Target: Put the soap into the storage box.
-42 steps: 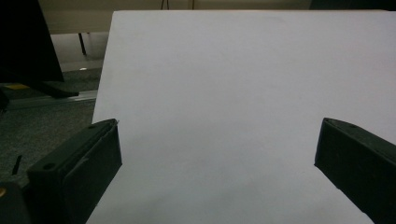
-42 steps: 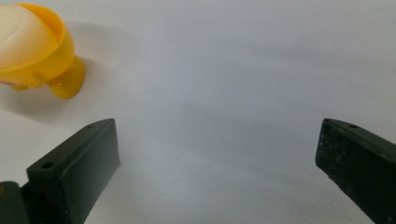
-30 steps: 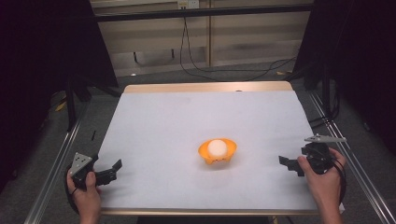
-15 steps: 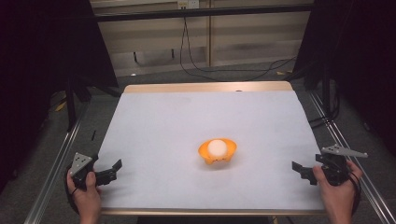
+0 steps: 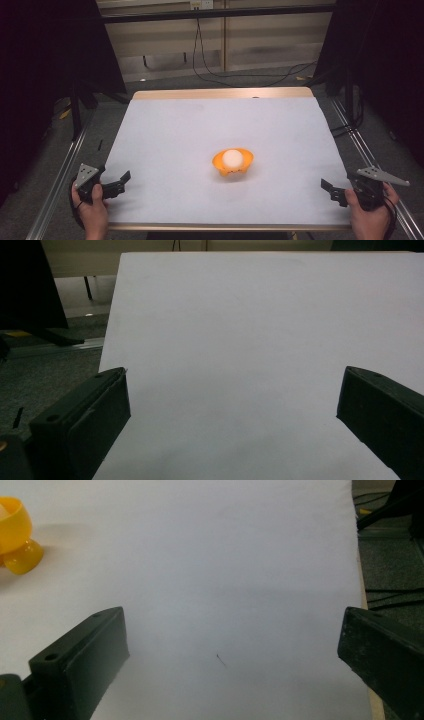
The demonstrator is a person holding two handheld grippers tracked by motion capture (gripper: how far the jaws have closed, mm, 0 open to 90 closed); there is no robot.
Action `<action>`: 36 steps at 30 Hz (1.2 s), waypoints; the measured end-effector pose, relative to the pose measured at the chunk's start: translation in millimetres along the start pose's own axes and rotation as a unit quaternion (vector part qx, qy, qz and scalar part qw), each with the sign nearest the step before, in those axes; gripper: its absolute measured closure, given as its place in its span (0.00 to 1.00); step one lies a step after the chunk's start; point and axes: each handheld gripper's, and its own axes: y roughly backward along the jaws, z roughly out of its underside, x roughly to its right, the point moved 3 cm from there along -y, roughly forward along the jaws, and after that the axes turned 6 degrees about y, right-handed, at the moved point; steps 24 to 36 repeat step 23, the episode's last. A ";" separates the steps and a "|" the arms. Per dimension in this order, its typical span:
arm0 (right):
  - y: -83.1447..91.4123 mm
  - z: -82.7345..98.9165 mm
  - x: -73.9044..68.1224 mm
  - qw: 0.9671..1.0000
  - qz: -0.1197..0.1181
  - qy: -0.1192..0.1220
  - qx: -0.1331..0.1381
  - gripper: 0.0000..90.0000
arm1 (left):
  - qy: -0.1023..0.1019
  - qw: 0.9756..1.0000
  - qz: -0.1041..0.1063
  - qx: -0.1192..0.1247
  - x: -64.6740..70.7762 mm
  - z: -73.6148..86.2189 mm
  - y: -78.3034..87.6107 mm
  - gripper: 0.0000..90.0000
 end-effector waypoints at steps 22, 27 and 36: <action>7.8 18.1 0.5 0.997 0.015 -0.021 0.074 0.02 | 0.005 1.000 0.002 0.001 -1.2 -0.2 0.2 0.01; 7.7 18.2 0.5 0.997 0.016 -0.020 0.074 0.03 | 0.007 1.000 0.003 0.001 -0.8 -0.1 0.0 0.01; 7.7 18.2 0.5 0.997 0.016 -0.020 0.074 0.03 | 0.007 1.000 0.003 0.001 -0.8 -0.1 0.0 0.01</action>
